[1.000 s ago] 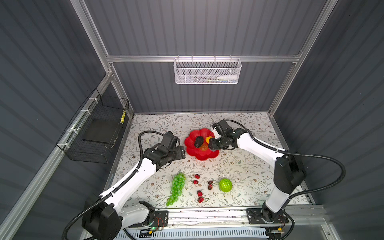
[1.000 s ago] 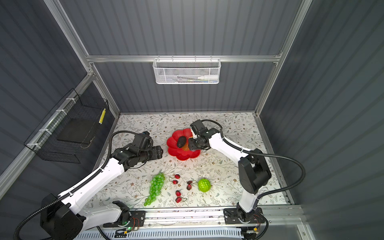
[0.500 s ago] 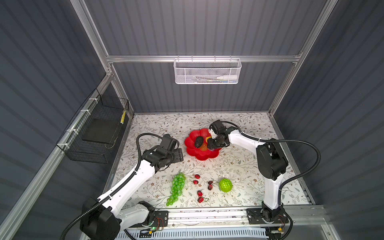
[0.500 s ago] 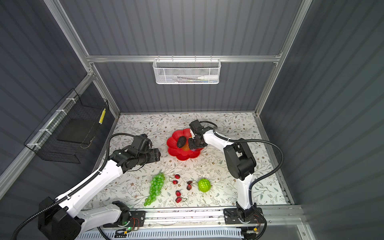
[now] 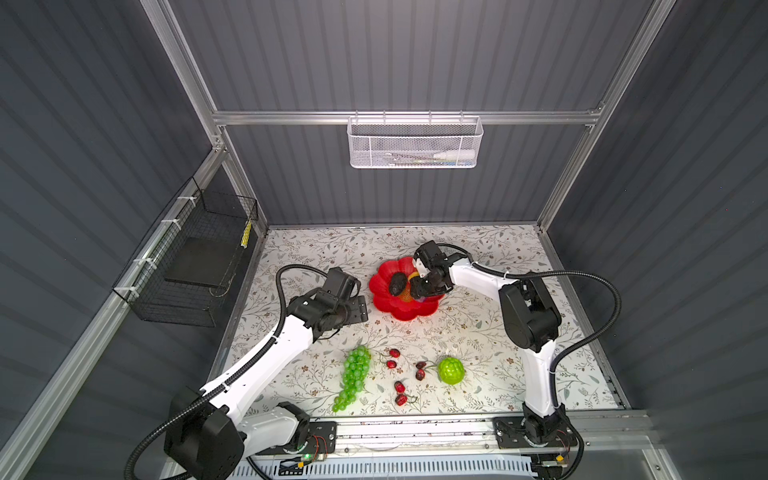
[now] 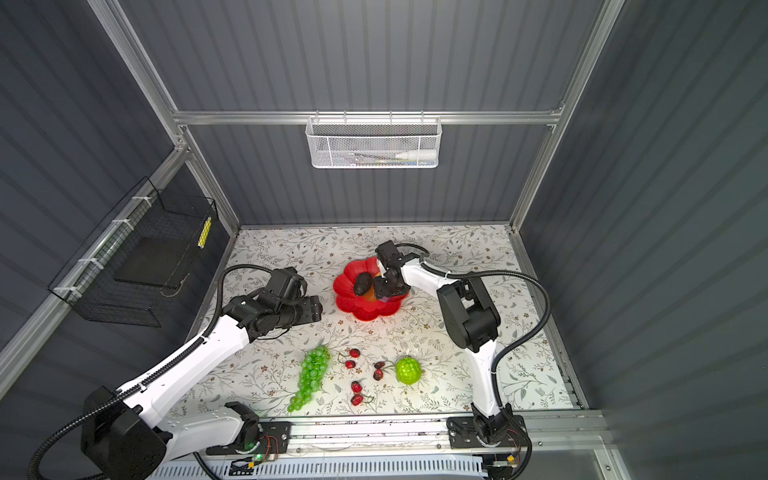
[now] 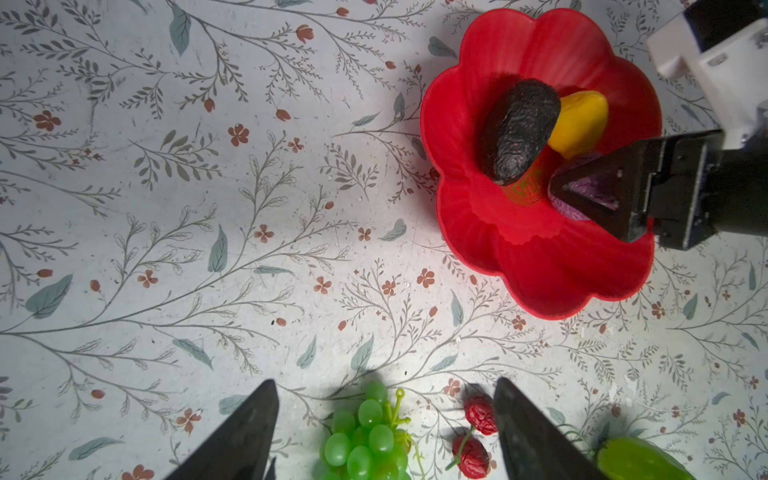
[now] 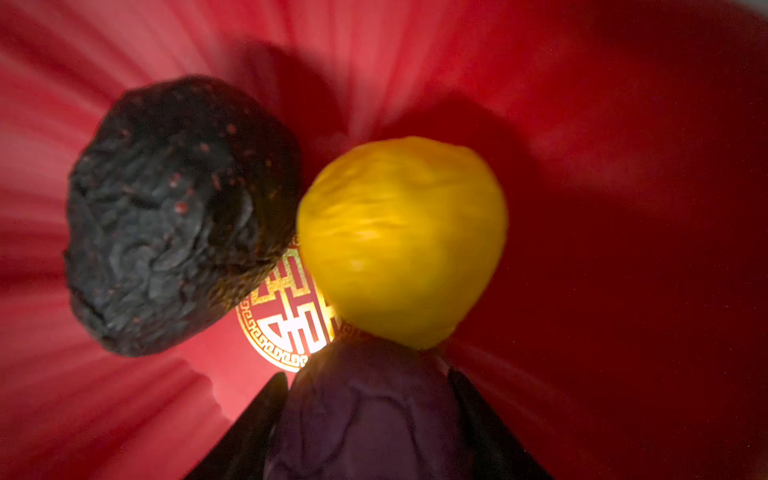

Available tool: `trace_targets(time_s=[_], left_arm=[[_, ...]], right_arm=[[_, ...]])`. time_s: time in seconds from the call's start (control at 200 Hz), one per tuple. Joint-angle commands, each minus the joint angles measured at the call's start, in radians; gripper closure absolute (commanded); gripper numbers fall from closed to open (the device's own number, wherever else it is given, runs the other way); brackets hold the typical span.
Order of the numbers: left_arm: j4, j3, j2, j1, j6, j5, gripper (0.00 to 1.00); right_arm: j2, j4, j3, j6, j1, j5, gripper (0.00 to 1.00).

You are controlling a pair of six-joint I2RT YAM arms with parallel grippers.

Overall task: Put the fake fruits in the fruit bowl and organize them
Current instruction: 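Carry the purple fruit into the bowl with the right gripper and release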

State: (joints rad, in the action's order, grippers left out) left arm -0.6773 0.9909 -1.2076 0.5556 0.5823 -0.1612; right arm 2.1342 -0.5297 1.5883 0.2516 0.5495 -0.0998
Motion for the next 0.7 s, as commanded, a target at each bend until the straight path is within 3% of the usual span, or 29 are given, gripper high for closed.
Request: trace_targets(time_s=[0.0, 0.26, 0.315, 0.525, 0.605, 0.695], left_arm=[[-0.041, 0.053, -0.012, 0.003, -0.028, 0.005, 0.19], [-0.062, 0.083, -0.018, 0.003, -0.059, 0.072, 0.16], [-0.072, 0.089, -0.026, 0.003, -0.075, 0.113, 0.1], [-0.121, 0.104, -0.066, 0.008, -0.115, 0.256, 0.1], [-0.123, 0.107, -0.085, 0.04, -0.128, 0.323, 0.11], [-0.126, 0.118, -0.121, 0.138, -0.143, 0.335, 0.12]], right_arm=[[0.028, -0.022, 0.052, -0.026, -0.004, 0.022, 0.36], [-0.001, -0.03, 0.059, -0.05, -0.003, 0.03, 0.19], [-0.025, -0.036, 0.056, -0.056, -0.003, 0.042, 0.17], [-0.156, -0.039, 0.003, -0.065, -0.002, 0.046, 0.13], [-0.24, -0.031, -0.048, -0.053, -0.002, 0.041, 0.11], [-0.375, 0.019, -0.159, -0.029, -0.004, 0.038, 0.1]])
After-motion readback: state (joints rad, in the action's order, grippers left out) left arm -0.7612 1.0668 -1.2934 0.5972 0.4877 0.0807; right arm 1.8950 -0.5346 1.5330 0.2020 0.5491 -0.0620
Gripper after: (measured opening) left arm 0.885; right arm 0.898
